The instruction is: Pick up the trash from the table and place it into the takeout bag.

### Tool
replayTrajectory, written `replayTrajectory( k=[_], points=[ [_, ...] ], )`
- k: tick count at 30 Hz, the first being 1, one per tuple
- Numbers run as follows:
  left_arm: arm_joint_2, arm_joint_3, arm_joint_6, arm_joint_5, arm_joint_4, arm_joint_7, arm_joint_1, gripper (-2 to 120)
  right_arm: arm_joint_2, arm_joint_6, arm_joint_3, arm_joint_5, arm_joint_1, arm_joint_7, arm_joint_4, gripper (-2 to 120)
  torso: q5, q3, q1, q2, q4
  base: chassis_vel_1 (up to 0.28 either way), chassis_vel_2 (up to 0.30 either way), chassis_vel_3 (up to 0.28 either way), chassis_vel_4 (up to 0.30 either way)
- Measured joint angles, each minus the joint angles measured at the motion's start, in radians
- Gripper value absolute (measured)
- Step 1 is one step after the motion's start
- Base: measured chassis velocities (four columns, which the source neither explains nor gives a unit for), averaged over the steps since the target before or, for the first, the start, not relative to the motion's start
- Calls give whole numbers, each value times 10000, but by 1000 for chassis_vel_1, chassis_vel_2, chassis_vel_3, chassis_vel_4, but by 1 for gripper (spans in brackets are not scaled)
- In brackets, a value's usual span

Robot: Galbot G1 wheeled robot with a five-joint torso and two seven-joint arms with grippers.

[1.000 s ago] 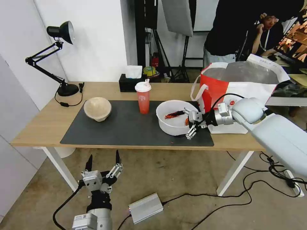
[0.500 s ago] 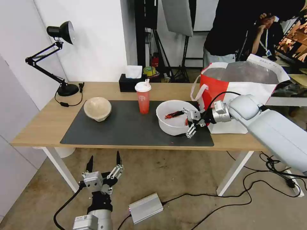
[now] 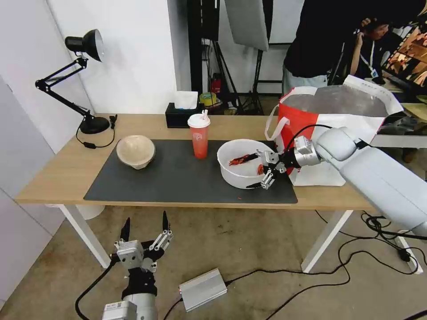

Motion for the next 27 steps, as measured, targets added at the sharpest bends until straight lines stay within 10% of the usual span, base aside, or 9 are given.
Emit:
replayTrajectory(
  k=[27],
  points=[
    [0,30,-62,29,-133,-22,85,100,276,28,-179,-715,128,-485,-507,88,0,0,0,-1,-1,0,0,0,0]
  ],
)
